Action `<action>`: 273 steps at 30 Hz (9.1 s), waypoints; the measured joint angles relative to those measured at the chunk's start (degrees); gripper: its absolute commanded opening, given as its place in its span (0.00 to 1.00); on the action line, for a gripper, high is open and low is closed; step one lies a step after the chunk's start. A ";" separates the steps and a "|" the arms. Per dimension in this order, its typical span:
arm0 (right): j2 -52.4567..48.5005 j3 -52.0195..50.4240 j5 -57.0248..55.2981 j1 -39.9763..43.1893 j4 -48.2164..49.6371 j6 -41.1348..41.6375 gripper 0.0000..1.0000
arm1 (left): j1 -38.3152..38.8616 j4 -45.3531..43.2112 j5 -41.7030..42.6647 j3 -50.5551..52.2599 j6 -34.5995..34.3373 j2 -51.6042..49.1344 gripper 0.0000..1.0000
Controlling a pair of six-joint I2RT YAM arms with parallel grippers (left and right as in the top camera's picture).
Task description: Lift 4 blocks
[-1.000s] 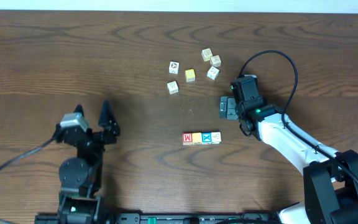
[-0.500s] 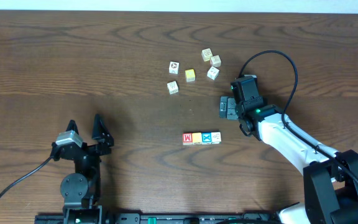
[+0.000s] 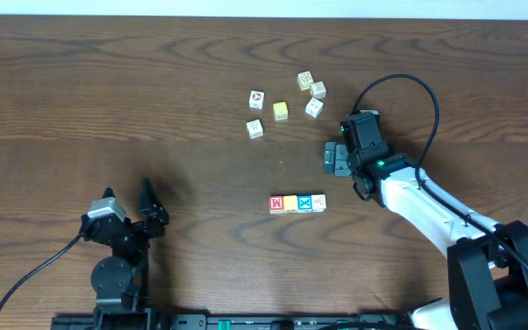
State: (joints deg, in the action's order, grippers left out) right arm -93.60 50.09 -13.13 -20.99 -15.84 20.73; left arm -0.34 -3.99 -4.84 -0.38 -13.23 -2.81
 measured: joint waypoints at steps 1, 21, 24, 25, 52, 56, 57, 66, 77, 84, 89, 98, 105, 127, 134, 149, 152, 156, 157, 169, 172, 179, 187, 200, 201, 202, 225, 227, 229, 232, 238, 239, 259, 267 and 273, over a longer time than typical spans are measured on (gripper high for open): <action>0.00 0.00 0.00 0.00 0.00 0.00 0.99 | 0.00 0.61 -0.07 0.00 0.00 0.17 0.75; 0.00 0.00 -0.02 0.00 -0.07 0.00 0.99 | -0.04 5.09 1.29 -0.50 3.56 2.19 0.75; 0.00 0.00 -0.02 0.00 -0.07 0.00 0.99 | -0.04 5.18 1.55 -0.55 5.42 2.19 0.75; 0.00 0.00 -0.02 0.00 -0.07 0.00 0.99 | -0.04 5.22 1.60 -0.55 5.88 2.19 0.75; 0.00 0.00 -0.02 0.00 -0.07 0.00 0.99 | -0.04 5.51 3.02 -0.70 6.67 2.19 0.75; 0.00 0.00 -0.02 0.00 -0.07 0.00 0.99 | -0.04 5.51 3.02 -0.70 6.64 2.19 0.75; 0.00 0.00 -0.02 0.00 -0.07 0.00 0.99 | -0.04 5.51 3.02 -0.70 6.67 2.19 0.75; 0.00 0.00 -0.02 0.00 -0.13 0.00 0.99 | -0.04 5.51 3.02 -0.70 6.64 2.19 0.75; 7.74 -0.20 -0.07 0.00 -3.32 0.02 0.99 | -0.04 5.51 3.04 -0.70 6.64 2.19 0.75; 24.09 -4.63 -3.17 0.02 -0.52 -0.20 0.99 | -0.04 5.51 3.19 -0.72 6.64 2.19 0.75; 37.42 -12.90 -4.35 0.20 4.63 -2.64 0.99 | -0.04 5.51 3.21 -0.72 6.64 2.19 0.75; 61.07 -27.47 -1.40 6.21 13.94 -4.55 0.99 | -0.04 5.51 3.19 -0.72 6.64 2.19 0.75; 76.17 -34.16 5.97 14.23 16.00 -6.56 0.99 | -0.04 5.51 3.19 -0.72 6.64 2.19 0.75; 92.52 -42.16 11.78 21.86 13.60 -7.82 0.99 | -0.04 5.51 3.21 -0.72 6.64 2.19 0.75; 92.76 -44.04 12.09 21.90 13.62 -9.49 0.99 | -0.04 5.51 3.21 -0.72 6.64 2.19 0.74; 92.89 -49.70 13.75 21.90 12.70 -14.08 0.99 | -0.04 5.51 3.21 -0.72 6.64 2.19 0.75; 92.94 -49.70 13.77 21.90 11.93 -14.95 0.99 | -0.04 5.51 3.21 -0.72 6.64 2.19 0.75; 92.91 -49.68 13.75 21.90 11.78 -15.76 0.99 | -0.04 5.51 3.21 -0.72 6.64 2.19 0.75; 92.94 -49.68 13.75 21.90 11.78 -16.04 0.99 | -0.04 5.51 3.21 -0.72 6.64 2.19 0.75; 92.94 -49.68 13.62 22.21 11.74 -22.01 0.99 | -0.04 5.51 3.21 -0.72 6.64 2.19 0.75; 92.94 -49.68 13.62 22.21 11.74 -22.58 0.99 | -0.04 5.51 3.21 -0.72 6.64 2.19 0.75; 92.94 -49.68 13.64 22.21 11.72 -22.91 0.99 | -0.04 5.51 3.19 -0.72 6.64 2.19 0.75; 92.94 -49.68 13.64 22.21 11.76 -22.91 0.99 | -0.04 5.51 3.21 -0.72 6.64 2.19 0.75; 92.94 -49.68 13.64 22.21 11.76 -22.95 0.99 | -0.04 5.51 3.21 -0.72 6.64 2.19 0.75; 92.94 -49.68 13.64 22.21 11.76 -22.97 0.99 | -0.04 5.51 3.21 -0.72 6.64 2.19 0.75; 92.94 -49.68 13.64 22.21 11.76 -23.02 0.99 | -0.04 5.51 3.21 -0.72 6.64 2.19 0.75; 92.94 -49.68 13.64 22.21 11.78 -23.08 0.99 | -0.04 5.51 3.21 -0.72 6.64 2.19 0.75; 92.94 -49.68 13.64 22.21 11.78 -23.08 0.99 | -0.04 5.51 3.21 -0.72 6.64 2.19 0.75; 92.94 -49.68 13.64 22.21 11.78 -23.08 0.99 | -0.04 5.51 3.21 -0.72 6.64 2.19 0.75; 92.94 -49.68 13.64 22.21 11.78 -23.08 0.99 | -0.04 5.51 3.21 -0.72 6.64 2.19 0.75; 92.94 -49.68 13.64 22.21 11.78 -23.08 0.99 | -0.04 5.51 3.21 -0.72 6.64 2.19 0.75; 92.94 -49.68 13.64 22.21 11.78 -23.08 0.99 | -0.04 5.51 3.21 -0.72 6.64 2.19 0.75; 92.94 -49.68 13.64 22.21 11.78 -23.08 0.99 | -0.04 5.51 3.21 -0.72 6.64 2.19 0.75; 92.94 -49.68 13.64 22.21 11.78 -23.08 0.99 | -0.04 5.51 3.21 -0.72 6.64 2.19 0.75; 92.94 -49.68 13.64 22.21 11.78 -23.08 0.99 | -0.04 5.51 3.21 -0.72 6.64 2.19 0.75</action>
State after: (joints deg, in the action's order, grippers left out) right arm -0.67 0.40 0.51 1.21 -4.05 -2.35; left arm -0.38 1.52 -1.63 -1.10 -6.59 -0.62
